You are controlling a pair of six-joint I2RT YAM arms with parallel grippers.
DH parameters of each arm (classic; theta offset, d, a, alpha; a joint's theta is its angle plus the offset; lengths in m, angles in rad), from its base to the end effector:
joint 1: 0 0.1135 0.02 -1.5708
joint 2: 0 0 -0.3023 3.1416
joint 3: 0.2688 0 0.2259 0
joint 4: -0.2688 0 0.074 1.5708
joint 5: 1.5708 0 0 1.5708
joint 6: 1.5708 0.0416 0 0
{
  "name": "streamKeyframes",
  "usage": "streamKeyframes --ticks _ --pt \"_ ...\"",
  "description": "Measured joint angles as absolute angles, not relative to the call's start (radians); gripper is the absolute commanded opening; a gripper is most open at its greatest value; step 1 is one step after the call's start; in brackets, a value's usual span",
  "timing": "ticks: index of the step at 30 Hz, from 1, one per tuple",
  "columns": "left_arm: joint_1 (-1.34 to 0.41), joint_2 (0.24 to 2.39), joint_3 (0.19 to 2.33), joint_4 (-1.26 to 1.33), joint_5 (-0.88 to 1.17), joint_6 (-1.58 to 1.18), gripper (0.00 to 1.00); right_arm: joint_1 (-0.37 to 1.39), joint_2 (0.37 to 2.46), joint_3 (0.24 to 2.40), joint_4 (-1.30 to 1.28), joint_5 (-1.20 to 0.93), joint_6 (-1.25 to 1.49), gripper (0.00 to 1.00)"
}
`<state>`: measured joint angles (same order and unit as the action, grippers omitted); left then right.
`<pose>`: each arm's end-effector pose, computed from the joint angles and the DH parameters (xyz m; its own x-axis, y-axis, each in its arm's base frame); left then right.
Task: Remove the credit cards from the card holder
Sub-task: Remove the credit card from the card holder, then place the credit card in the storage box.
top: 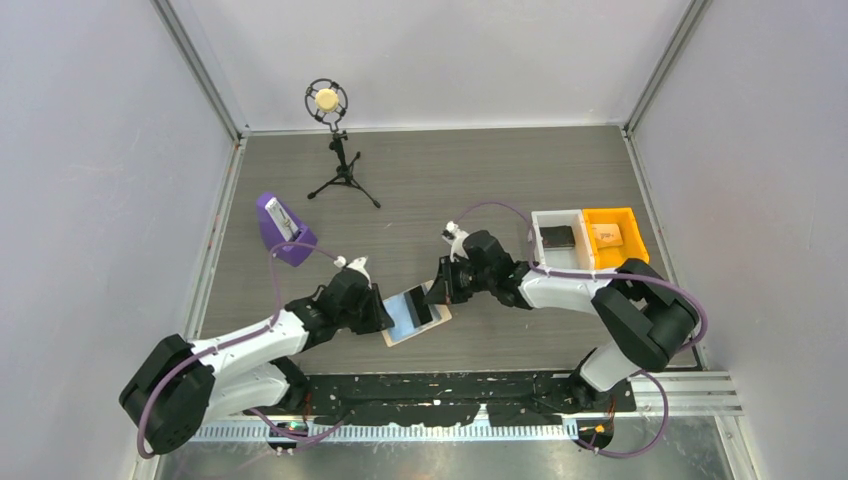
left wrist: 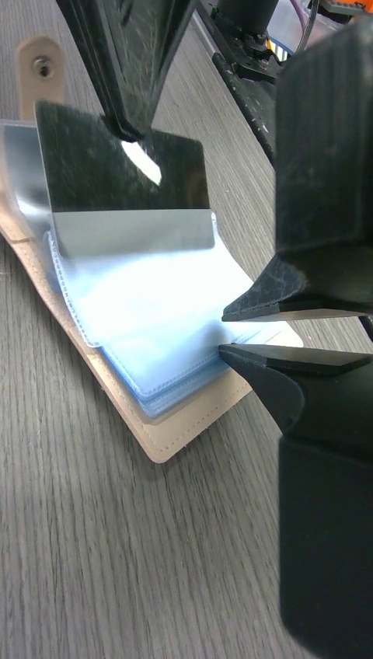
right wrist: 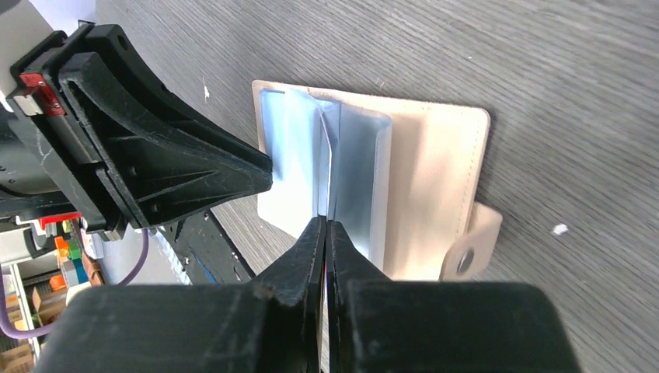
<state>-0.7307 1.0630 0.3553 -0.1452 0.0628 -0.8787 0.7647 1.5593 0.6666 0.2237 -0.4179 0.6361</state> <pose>0.1126 -0.1044 0.1947 -0.8944 -0.2302 -0.3834 0.0128 0.8437 -0.5366 0.1959 0.2114 0.2143 -0.8724 -0.0845 -0.4815 -0.4279 0.6083 0.6685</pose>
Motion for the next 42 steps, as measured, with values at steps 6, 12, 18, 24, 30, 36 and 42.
streamKeyframes --ticks 6,12,18,24,30,36,42 --pt "-0.731 1.037 0.355 -0.179 0.062 -0.872 0.29 0.737 1.478 0.659 0.173 -0.416 0.614 0.05" --pt "-0.731 0.963 0.358 -0.226 0.064 -0.825 0.4 0.715 1.374 0.654 0.112 -0.41 0.6 0.05" --pt "-0.767 0.863 0.424 -0.264 0.028 -0.722 0.48 0.711 1.269 0.637 0.085 -0.405 0.653 0.05" --pt "-0.876 0.797 0.482 -0.237 -0.073 -0.562 0.46 0.711 1.21 0.605 0.09 -0.405 0.813 0.05" --pt "-1.009 0.778 0.43 -0.099 -0.128 -0.352 0.46 0.711 1.176 0.588 0.087 -0.397 0.947 0.05" --pt "-1.158 0.826 0.413 0.025 -0.235 -0.136 0.53 0.711 1.125 0.571 0.105 -0.388 1.022 0.05" --pt "-1.266 0.932 0.413 0.123 -0.387 0.031 0.53 0.711 1.119 0.553 0.112 -0.386 1.055 0.05"
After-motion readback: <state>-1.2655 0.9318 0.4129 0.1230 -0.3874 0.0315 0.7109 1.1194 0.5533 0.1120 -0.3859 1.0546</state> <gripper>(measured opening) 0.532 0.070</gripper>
